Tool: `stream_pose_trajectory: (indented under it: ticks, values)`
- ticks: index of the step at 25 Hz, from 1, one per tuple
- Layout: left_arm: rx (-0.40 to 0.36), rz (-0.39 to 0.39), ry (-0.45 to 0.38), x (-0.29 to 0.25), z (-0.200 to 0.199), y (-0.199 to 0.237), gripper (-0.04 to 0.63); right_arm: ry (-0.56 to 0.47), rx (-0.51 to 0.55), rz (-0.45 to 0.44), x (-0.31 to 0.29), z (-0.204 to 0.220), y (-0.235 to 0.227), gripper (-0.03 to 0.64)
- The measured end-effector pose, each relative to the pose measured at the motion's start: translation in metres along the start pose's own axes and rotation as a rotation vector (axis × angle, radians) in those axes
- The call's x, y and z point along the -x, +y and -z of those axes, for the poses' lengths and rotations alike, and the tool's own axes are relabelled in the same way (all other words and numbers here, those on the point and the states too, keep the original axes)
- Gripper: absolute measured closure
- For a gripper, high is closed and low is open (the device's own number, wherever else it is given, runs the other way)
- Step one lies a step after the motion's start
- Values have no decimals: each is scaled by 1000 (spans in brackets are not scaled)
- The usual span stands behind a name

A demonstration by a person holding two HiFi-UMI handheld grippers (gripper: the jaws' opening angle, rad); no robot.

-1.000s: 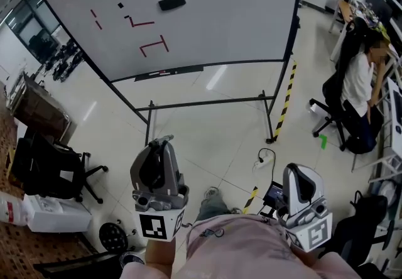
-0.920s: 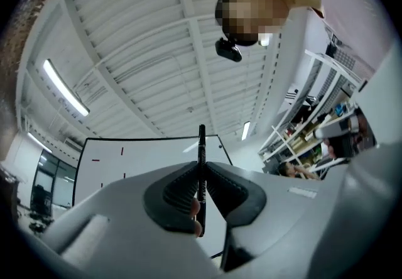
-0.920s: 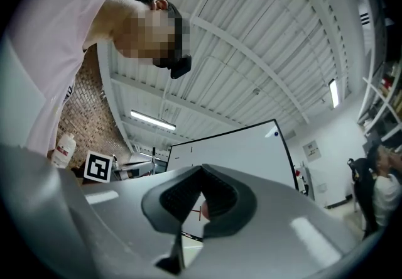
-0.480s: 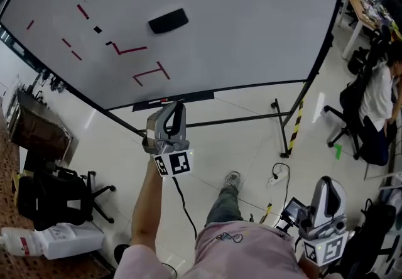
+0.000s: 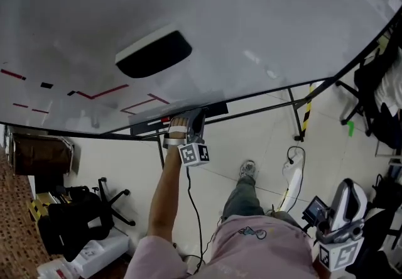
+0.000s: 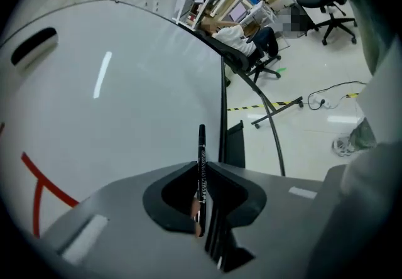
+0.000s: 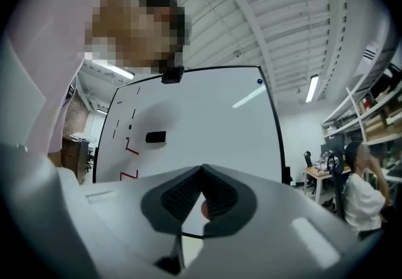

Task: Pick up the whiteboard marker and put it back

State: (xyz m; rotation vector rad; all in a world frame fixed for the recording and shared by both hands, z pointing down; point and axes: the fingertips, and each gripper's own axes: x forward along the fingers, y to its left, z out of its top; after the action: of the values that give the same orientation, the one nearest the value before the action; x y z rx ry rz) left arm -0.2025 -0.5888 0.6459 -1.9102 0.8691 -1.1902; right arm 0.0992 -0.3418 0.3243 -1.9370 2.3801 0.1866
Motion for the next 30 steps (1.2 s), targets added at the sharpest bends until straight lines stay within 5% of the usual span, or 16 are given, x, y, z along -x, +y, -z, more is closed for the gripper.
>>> stream_pose_trajectory:
  ticks: [5,8,13,15,17,20,22,26,30]
  values:
    - [18,73,59,-13,8,-22,540,25,-4,-45,-36,8,6,614]
    - [53,83,71,-16,9,-23,479,28,-23,-66,-43,10,5,614]
    - [27,18,86,-4,2,-11,479,20,-27,-80,-29,6,-1,614]
    - [64,-68,78,19,-10,6,479,3,-24,-81,-10,0,-3,614]
    - [249,-232,14,67,-34,45,479,-30,-21,-82,17,-10,-5,614]
    - [752,-518,-254,185,-95,120,526,-113,-19,-93,68,-29,-13,614]
    - [954,-641,-425,278,-142,139,554,-163,-35,-106,113,-39,-16,614]
    - [1111,-722,-681,439,-233,101,555,-225,-69,-161,216,-53,-12,614]
    - [1103,-742,-775,566,-302,54,555,-259,-96,-202,304,-77,-6,614]
